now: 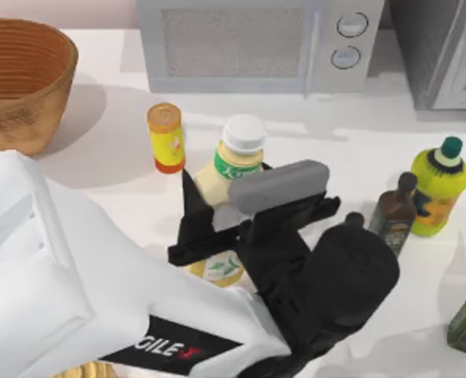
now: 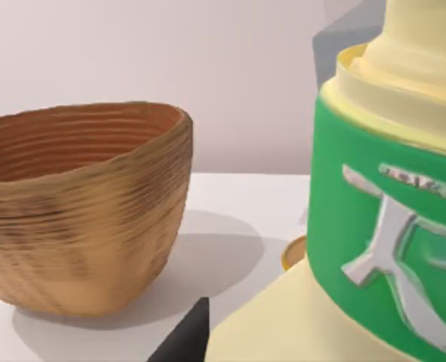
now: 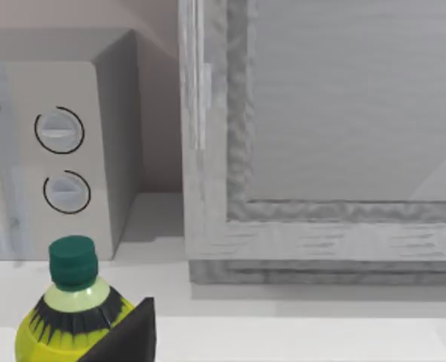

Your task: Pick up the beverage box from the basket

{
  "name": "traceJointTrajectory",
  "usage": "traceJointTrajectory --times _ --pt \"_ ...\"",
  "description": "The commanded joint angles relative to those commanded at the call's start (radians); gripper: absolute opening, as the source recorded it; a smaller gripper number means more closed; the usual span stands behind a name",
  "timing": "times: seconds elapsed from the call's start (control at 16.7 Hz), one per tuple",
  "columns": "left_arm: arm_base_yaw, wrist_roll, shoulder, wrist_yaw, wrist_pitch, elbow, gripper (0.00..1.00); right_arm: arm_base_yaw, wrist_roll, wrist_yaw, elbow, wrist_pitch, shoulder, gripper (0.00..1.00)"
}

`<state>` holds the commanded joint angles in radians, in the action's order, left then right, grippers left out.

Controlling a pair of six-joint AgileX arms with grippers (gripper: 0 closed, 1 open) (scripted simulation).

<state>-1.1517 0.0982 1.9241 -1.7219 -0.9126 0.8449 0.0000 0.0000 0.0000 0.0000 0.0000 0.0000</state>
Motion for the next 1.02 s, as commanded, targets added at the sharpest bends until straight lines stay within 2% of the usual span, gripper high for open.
traceJointTrajectory --times 0.24,0.48,1.02 --pt "0.033 0.015 0.004 -0.042 -0.128 -0.075 0.0 0.0 0.0 0.0 0.0 0.0 0.0 1.0" --pt "0.035 0.016 0.004 -0.044 -0.134 -0.079 0.0 0.0 0.0 0.0 0.0 0.0 0.0 1.0" --pt "0.035 0.016 0.004 -0.044 -0.134 -0.079 0.68 0.0 0.0 0.0 0.0 0.0 0.0 1.0"
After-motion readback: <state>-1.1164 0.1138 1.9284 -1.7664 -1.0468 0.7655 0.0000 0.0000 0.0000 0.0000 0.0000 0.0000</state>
